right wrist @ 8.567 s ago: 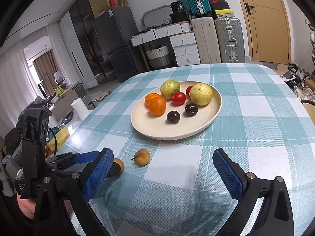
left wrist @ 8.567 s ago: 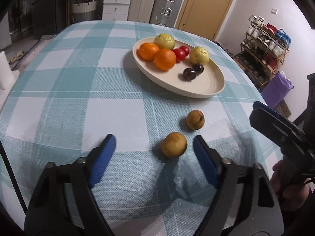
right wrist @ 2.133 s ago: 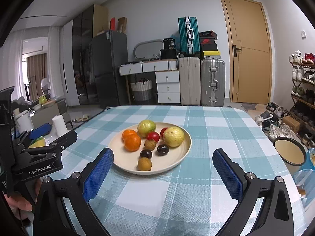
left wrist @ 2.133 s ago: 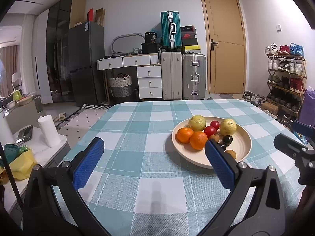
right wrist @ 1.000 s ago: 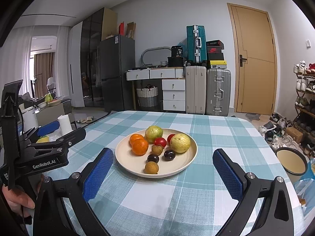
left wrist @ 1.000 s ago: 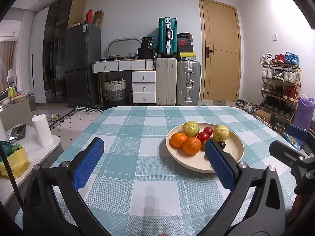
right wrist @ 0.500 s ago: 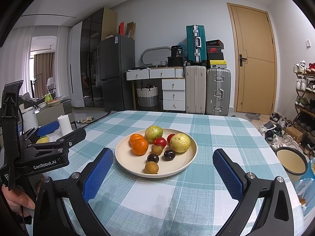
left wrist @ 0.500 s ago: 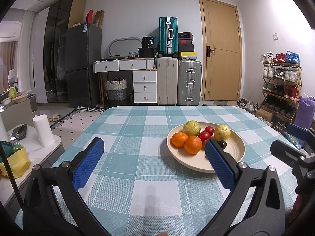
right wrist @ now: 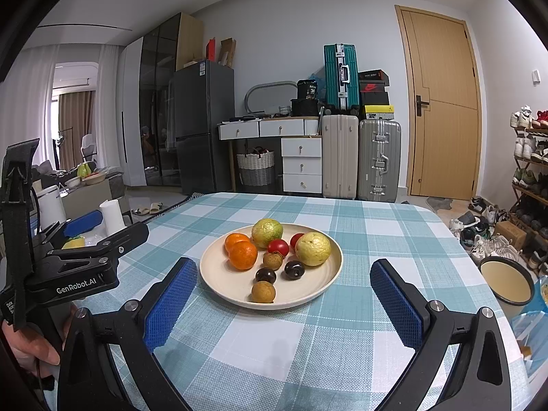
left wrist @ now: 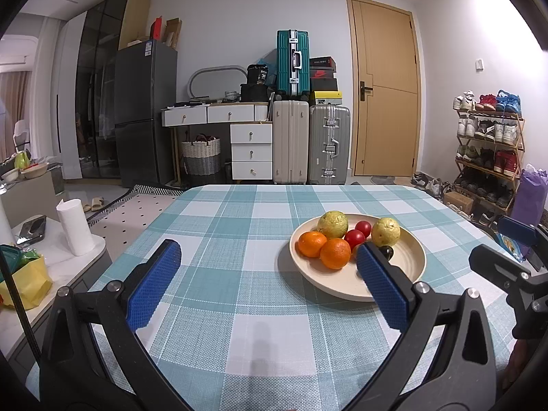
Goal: Organize fruits
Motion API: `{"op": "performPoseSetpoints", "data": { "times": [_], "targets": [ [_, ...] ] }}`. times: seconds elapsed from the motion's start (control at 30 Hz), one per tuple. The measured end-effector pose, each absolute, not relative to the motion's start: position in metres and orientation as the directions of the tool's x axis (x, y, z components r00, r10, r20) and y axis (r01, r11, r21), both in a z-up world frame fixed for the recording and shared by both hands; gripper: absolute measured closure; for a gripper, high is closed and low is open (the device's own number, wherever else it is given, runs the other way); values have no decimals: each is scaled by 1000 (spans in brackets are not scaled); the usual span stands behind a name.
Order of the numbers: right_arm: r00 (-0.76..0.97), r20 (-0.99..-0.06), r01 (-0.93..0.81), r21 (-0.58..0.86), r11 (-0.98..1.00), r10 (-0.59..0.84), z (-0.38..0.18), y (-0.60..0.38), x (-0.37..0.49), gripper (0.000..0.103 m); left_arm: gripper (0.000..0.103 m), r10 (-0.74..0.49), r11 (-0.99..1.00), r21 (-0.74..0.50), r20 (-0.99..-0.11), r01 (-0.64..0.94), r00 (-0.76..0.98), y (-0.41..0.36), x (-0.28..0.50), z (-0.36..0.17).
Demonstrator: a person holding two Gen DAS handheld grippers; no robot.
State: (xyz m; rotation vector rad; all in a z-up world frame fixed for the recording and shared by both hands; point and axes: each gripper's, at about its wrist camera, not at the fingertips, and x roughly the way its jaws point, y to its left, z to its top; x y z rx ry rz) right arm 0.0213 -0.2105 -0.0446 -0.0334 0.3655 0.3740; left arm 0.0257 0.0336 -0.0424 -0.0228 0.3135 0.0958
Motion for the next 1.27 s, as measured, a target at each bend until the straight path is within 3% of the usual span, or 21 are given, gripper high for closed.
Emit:
{"op": "performPoseSetpoints", "data": {
  "times": [1.27],
  "targets": [
    [866,-356,-362,35,932,350,-45,-210,21,0,1,87,995,-8,-309,-94,947,34,23,-42]
  ]
}}
